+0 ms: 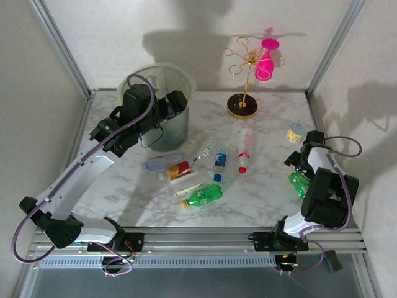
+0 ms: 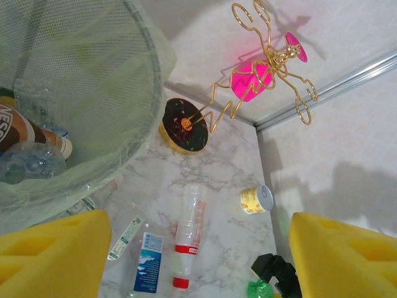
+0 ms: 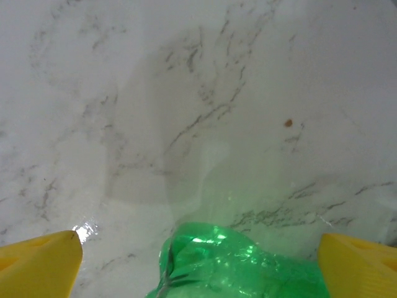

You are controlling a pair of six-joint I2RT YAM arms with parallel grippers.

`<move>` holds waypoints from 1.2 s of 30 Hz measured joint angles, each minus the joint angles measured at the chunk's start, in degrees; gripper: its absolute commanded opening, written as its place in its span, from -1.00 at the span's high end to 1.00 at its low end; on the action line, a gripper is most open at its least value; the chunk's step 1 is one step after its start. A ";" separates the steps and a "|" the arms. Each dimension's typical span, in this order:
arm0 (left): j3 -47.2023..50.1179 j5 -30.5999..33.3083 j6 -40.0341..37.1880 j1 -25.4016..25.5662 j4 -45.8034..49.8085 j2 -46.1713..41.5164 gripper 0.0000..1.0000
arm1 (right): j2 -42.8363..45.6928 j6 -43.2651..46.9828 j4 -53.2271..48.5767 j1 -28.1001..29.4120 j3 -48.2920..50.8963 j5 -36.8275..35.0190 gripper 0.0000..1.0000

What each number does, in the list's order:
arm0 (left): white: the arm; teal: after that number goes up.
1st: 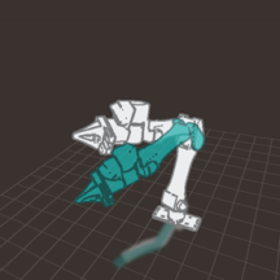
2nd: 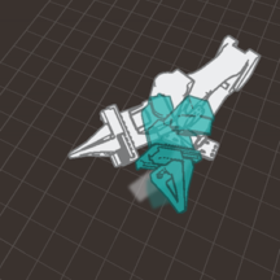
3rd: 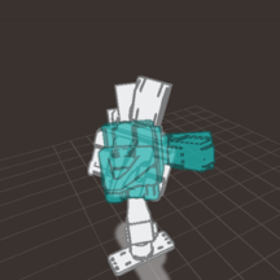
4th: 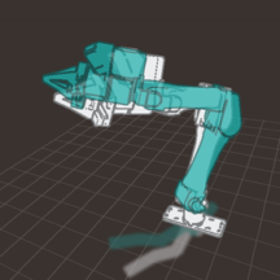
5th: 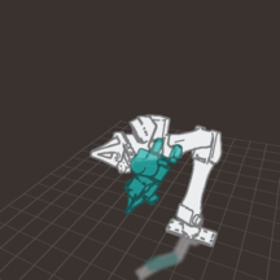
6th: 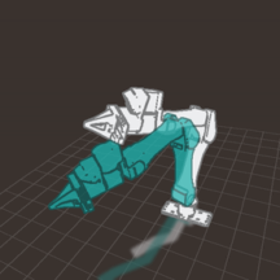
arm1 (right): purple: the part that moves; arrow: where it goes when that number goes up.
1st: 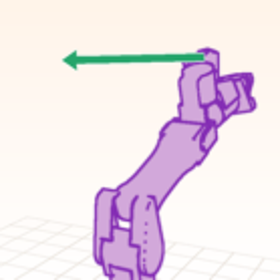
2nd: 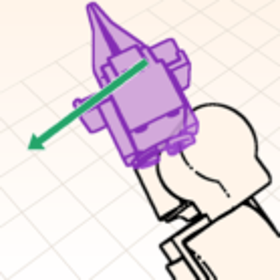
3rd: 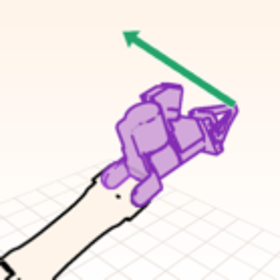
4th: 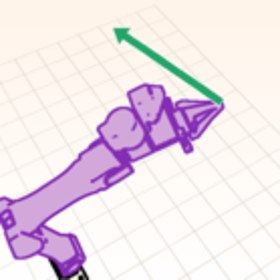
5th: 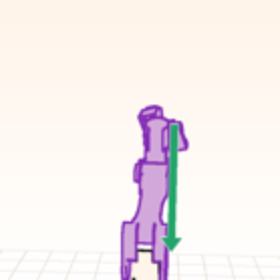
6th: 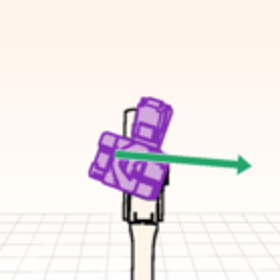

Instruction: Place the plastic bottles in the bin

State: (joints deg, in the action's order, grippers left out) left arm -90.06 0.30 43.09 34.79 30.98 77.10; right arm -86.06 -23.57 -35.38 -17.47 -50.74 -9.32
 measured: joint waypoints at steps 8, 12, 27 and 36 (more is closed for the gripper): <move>0.20 -0.37 -0.02 0.00 -0.39 0.26 -0.50 | 0.79 -3.61 -0.76 0.15 -0.20 1.05 -0.90; 0.20 -0.37 -0.02 0.00 -0.39 0.26 -0.50 | 2.34 -7.63 -3.52 0.52 -3.13 0.96 -0.90; 1.51 -1.03 0.48 0.02 -1.66 0.13 -0.49 | 9.20 -8.44 -7.10 12.02 -7.82 -4.92 -0.97; 6.23 -2.78 1.07 0.07 -2.58 -3.04 -0.50 | -0.44 0.33 -11.23 14.64 -8.46 -10.40 -0.98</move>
State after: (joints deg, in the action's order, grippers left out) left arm -83.83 -2.48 44.16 34.85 28.40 74.06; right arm -86.50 -23.24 -46.61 -2.83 -59.20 -19.73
